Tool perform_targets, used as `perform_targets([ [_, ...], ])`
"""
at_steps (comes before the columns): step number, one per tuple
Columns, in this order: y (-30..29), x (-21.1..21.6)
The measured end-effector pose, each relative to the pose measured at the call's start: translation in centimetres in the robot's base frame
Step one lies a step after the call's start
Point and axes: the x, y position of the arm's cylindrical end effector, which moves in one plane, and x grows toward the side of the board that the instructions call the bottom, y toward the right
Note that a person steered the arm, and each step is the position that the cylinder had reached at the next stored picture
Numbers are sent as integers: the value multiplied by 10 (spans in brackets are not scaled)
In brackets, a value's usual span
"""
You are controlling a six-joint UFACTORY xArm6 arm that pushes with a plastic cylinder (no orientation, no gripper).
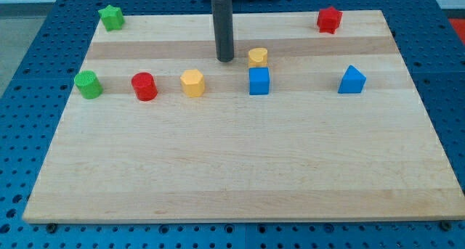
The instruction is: Slightly move the yellow heart in between the blue blocks
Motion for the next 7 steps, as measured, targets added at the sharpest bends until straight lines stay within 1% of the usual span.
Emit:
perform_targets([
  [1,31,14],
  [2,63,15],
  [3,77,14],
  [5,81,-38],
  [6,91,-28],
  [7,96,2],
])
